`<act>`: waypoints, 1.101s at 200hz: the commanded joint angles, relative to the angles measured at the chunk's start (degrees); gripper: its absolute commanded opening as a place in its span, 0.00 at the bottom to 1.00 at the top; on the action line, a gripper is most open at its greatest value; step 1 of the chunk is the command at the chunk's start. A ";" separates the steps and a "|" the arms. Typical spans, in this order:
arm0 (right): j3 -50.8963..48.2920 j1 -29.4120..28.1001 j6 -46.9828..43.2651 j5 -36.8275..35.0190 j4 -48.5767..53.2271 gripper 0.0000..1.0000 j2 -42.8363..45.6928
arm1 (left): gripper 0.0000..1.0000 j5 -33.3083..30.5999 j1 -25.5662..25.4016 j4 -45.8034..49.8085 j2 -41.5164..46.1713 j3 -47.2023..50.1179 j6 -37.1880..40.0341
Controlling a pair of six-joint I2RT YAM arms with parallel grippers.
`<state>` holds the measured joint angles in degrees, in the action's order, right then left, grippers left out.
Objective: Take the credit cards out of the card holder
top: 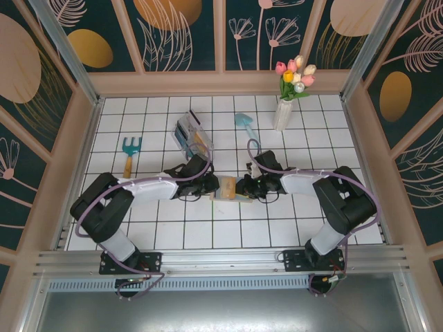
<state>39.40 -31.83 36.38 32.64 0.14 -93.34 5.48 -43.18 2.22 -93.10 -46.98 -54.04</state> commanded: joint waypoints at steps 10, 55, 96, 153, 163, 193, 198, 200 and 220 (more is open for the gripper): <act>-1.18 1.78 0.85 0.10 -1.52 0.25 -0.10 | 0.22 0.87 0.15 1.03 3.86 -2.15 4.79; -1.12 1.86 1.39 1.55 -3.61 0.25 0.71 | 0.14 7.05 0.12 -5.79 -0.85 -1.25 2.01; -0.73 1.95 1.59 2.05 -4.11 0.26 -0.30 | 0.08 7.27 0.14 -5.17 -4.72 -2.06 0.79; 0.04 1.86 1.13 2.51 -3.68 0.25 -1.51 | 0.05 6.66 0.12 -3.20 -9.15 -1.40 -1.02; 0.22 1.87 1.07 2.47 -3.61 0.25 -2.06 | 0.04 6.44 0.19 -2.79 -9.37 -1.30 -1.27; 1.11 1.52 0.60 0.41 -1.44 0.25 -3.34 | 0.04 5.48 0.13 -0.87 -9.73 -0.92 -1.17; 0.98 1.52 0.62 0.56 -1.74 0.25 -3.48 | 0.04 5.30 0.18 -0.65 -9.73 -0.85 -1.08; 0.95 1.52 0.69 0.68 -1.95 0.25 -3.51 | 0.04 5.26 0.15 -0.58 -9.73 -0.88 -1.11; 0.75 1.17 0.63 3.54 -4.06 0.25 -4.34 | 0.04 5.17 0.13 -0.07 -9.71 -0.66 -0.97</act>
<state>39.81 -30.37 37.63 34.63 -3.01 -95.59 12.14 -43.13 -3.03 -100.40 -48.45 -54.54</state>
